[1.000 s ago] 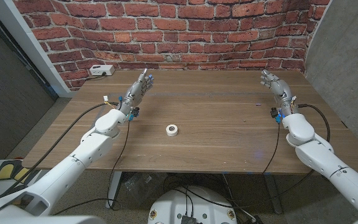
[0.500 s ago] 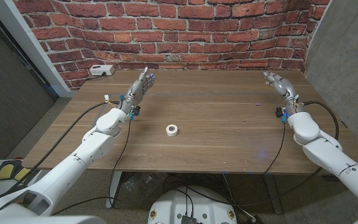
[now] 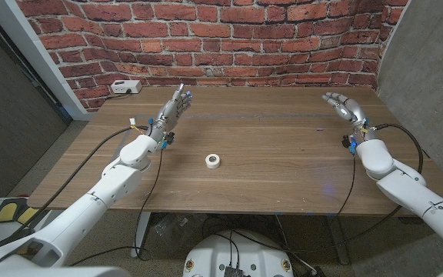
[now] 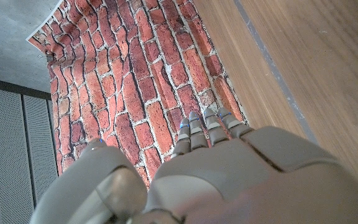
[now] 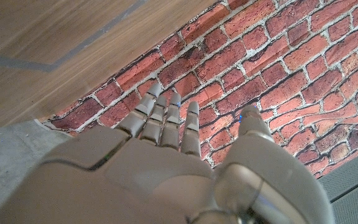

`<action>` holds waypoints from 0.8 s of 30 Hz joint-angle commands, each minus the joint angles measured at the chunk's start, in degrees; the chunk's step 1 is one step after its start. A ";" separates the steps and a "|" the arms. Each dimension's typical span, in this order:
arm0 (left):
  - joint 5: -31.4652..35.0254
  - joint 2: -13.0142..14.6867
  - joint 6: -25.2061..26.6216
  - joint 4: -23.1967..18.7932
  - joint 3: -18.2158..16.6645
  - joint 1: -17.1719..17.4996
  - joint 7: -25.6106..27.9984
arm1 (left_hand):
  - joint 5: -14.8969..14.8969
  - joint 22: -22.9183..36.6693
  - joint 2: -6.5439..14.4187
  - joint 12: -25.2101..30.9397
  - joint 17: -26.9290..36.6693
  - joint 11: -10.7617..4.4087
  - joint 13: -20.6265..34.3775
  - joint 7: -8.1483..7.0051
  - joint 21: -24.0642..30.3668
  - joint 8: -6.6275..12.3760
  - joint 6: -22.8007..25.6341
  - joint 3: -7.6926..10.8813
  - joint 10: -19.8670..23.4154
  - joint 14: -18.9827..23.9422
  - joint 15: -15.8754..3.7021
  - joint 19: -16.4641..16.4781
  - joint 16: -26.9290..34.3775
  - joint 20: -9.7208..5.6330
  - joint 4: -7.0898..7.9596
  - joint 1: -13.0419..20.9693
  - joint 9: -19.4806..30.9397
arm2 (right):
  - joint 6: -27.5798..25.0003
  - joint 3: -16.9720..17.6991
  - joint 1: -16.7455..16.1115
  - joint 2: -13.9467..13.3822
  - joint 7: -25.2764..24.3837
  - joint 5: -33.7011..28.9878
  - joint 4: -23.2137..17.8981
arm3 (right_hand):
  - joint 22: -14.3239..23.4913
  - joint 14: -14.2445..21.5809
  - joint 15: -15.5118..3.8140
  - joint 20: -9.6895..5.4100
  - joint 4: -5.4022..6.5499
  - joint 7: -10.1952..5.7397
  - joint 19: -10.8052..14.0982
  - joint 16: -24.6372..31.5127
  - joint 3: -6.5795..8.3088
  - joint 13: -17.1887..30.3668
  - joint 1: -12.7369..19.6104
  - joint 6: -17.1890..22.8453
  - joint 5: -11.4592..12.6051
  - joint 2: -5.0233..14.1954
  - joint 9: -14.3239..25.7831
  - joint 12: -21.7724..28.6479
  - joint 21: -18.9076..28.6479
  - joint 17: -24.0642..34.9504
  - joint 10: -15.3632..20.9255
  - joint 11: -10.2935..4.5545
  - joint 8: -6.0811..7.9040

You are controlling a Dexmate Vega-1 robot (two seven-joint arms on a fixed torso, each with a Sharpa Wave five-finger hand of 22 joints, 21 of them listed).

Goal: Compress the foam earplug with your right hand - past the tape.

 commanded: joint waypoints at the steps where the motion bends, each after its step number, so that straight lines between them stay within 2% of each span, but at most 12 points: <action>1: 0.45 0.24 0.16 -0.80 -0.11 0.48 0.53 | -0.06 0.11 0.46 0.31 0.21 0.14 0.10 -0.03 -0.32 0.23 0.65 -0.24 0.76 0.64 -0.12 -0.06 0.04 0.07 0.03 0.23 0.33 | -5.38 -1.89 0.10 -1.08 -5.72 -7.87 -0.90 | 0.23 1.06 -0.01 -1.36 -0.11 -0.52 0.71 0.32 0.38 0.21 1.44 1.82 0.01 -0.21 0.28 0.48 -0.39 0.02 1.25 -0.97 0.59; 9: 0.38 0.10 0.09 -0.54 0.03 0.33 0.20 | -0.09 0.12 0.54 0.20 0.21 -0.03 0.10 0.01 -0.50 0.16 0.85 -0.31 0.83 0.80 -0.14 -0.05 -0.02 0.12 0.03 0.28 0.33 | -10.95 -3.42 0.48 -3.05 -5.95 -11.68 -2.74 | 0.23 1.59 -0.49 -1.52 -0.23 -1.01 1.07 0.30 0.70 0.20 2.73 2.36 0.00 -0.22 0.29 0.39 -0.57 0.02 1.42 -1.23 0.57; 12: 0.33 0.15 0.28 -0.59 0.08 0.26 0.08 | -0.10 0.12 0.57 0.18 0.22 -0.04 0.10 0.00 -0.56 0.12 0.88 -0.34 0.90 0.87 -0.24 -0.03 -0.04 0.13 0.03 0.30 0.33 | -12.47 -4.07 0.70 -3.69 -5.85 -12.86 -3.24 | 0.23 2.48 -0.92 -1.93 -0.46 -1.33 2.25 0.37 1.19 0.20 4.54 2.77 -0.01 -0.23 0.30 0.26 -0.48 0.00 1.53 -1.21 0.49; 16: 0.61 0.33 0.24 -0.97 0.05 0.19 0.17 | -0.12 0.12 0.60 0.15 0.22 0.13 0.10 0.00 -0.64 0.08 0.94 -0.37 0.98 0.88 -0.20 -0.01 -0.09 0.21 0.03 0.32 0.34 | -15.63 -4.92 0.99 -4.56 -5.70 -14.70 -4.57 | 0.23 2.65 -1.06 -1.99 -0.57 -1.57 2.42 0.29 1.48 0.20 5.56 3.19 -0.01 -0.22 0.31 0.24 -0.60 -0.01 1.71 -1.13 0.54; 21: 0.73 0.56 0.41 -1.41 -0.03 0.17 0.23 | -0.13 0.13 0.65 0.09 0.22 -0.07 0.10 0.05 -0.74 0.03 1.03 -0.41 1.03 0.96 -0.24 0.04 -0.13 0.27 0.03 0.36 0.34 | -20.49 -6.44 1.76 -5.76 -4.58 -17.26 -6.37 | 0.24 2.28 -1.22 -2.07 -0.72 -2.07 2.28 -0.13 2.13 0.20 8.13 3.64 -0.05 -0.31 0.33 -0.27 -1.11 -0.02 0.98 -1.85 0.42; 24: 0.68 0.55 0.61 -1.54 -0.08 0.20 0.39 | -0.15 0.13 0.68 0.06 0.22 -0.07 0.11 0.02 -0.83 0.00 1.08 -0.44 1.09 1.16 -0.25 0.00 -0.10 0.32 0.03 0.38 0.34 | -20.91 -7.21 2.23 -6.16 -4.37 -18.13 -6.20 | 0.24 1.79 -1.40 -2.21 -0.78 -2.54 2.08 -0.38 2.46 0.20 9.42 4.12 -0.06 -0.34 0.34 -0.36 -1.41 -0.02 0.97 -2.04 0.47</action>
